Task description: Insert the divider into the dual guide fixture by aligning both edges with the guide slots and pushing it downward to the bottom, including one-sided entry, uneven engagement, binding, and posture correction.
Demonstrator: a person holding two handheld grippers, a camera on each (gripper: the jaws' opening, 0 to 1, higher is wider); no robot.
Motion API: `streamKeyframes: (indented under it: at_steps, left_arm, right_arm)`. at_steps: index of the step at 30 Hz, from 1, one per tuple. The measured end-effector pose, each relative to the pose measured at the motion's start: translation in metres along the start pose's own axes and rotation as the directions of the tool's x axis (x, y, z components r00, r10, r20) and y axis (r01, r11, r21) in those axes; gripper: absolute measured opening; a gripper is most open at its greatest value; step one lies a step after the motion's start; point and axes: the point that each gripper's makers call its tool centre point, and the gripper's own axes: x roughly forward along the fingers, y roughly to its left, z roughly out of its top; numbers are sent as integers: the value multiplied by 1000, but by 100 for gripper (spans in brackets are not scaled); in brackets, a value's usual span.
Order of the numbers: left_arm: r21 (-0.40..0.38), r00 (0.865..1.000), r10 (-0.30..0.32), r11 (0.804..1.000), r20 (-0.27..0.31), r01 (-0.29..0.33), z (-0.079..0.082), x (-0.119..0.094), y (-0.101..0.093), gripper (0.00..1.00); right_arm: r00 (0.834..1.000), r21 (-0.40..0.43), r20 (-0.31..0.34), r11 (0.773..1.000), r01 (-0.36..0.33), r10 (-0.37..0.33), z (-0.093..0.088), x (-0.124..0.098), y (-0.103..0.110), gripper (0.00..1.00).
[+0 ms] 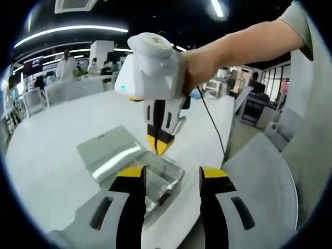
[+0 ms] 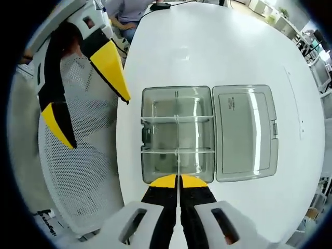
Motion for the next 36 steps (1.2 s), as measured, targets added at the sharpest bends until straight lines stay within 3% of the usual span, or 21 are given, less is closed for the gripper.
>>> streamKeyframes:
  at_steps: [12, 36]
  left_arm:
    - [-1, 1000, -3, 1000, 1, 3, -2, 2, 4, 39]
    - [-3, 1000, 2, 1000, -7, -2, -3, 0, 4, 38]
  right_arm:
    - [1000, 4, 3, 1000, -2, 2, -2, 3, -9, 0]
    - [1000, -2, -8, 1000, -13, 13, -2, 11, 0, 0]
